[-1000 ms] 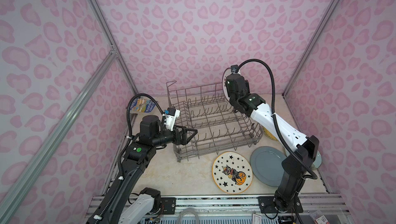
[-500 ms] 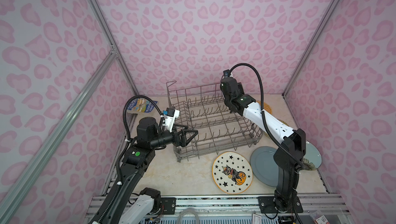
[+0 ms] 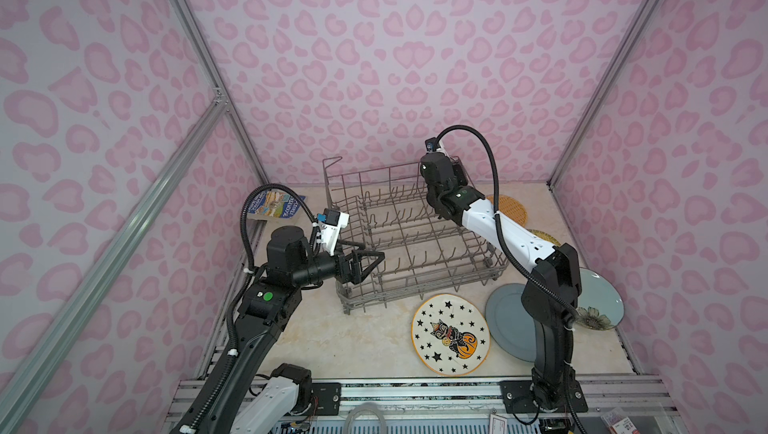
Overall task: Load the plates into the dish rack
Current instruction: 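Lower the sunburst plate into the far slots beside the other plates with the right gripper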
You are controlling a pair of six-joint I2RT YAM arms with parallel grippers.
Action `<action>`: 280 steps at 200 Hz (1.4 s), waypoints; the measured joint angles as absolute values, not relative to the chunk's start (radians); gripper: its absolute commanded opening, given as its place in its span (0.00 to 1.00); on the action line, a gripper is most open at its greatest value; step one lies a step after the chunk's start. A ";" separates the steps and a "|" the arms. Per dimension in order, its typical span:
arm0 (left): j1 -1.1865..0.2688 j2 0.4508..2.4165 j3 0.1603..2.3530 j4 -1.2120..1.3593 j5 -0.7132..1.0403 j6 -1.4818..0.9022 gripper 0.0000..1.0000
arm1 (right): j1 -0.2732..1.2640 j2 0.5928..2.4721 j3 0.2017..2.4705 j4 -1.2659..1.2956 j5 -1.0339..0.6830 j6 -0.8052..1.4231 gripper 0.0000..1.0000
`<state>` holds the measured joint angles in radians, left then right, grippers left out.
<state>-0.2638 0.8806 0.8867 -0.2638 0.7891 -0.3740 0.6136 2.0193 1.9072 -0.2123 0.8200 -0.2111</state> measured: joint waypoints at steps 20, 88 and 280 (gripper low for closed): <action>-0.264 0.881 0.887 -0.264 0.789 -0.374 0.98 | 0.618 2.037 1.909 -0.184 0.842 -0.241 0.00; -0.263 0.879 0.887 -0.264 0.789 -0.374 0.98 | 0.625 2.064 1.904 -0.163 0.871 -0.281 0.00; -0.249 0.875 0.884 -0.260 0.797 -0.382 0.98 | 0.622 2.119 1.848 -0.231 0.823 -0.104 0.00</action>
